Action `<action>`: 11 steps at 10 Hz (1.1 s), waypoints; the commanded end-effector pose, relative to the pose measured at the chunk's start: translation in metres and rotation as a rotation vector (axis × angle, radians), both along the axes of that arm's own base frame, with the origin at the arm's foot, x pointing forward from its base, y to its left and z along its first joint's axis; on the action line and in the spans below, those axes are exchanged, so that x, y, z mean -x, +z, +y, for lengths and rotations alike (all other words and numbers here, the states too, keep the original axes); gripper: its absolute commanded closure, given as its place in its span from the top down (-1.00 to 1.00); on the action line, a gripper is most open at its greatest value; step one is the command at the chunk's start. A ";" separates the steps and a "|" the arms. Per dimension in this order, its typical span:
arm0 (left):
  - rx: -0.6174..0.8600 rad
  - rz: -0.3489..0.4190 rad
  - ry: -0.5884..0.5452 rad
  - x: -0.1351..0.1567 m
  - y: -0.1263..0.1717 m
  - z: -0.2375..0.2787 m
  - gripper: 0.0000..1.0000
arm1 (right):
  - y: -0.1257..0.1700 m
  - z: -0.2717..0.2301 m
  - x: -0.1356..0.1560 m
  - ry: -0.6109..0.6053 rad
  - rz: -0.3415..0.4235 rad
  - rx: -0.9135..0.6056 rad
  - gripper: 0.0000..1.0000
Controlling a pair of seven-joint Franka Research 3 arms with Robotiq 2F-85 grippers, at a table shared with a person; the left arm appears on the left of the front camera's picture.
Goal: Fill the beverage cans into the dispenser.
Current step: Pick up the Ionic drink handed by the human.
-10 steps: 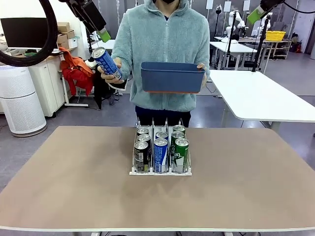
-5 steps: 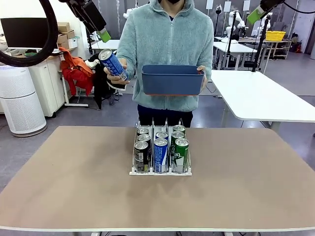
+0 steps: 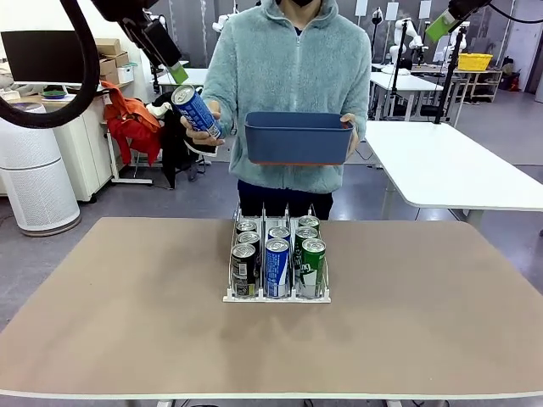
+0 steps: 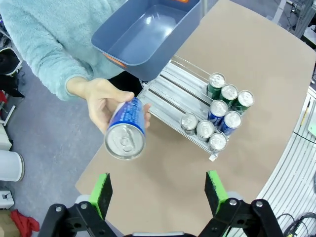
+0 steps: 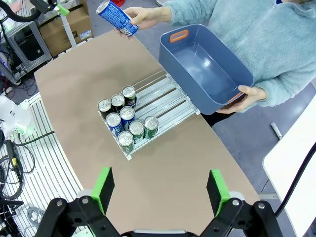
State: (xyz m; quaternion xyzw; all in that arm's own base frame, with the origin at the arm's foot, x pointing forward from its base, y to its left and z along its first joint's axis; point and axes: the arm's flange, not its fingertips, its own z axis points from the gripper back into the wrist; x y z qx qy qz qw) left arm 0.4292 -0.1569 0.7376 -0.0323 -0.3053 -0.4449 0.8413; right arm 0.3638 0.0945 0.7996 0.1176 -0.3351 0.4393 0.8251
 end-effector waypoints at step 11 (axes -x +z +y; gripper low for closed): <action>0.041 -0.063 0.087 -0.049 -0.049 0.005 1.00 | -0.001 0.003 0.001 -0.009 0.003 -0.012 1.00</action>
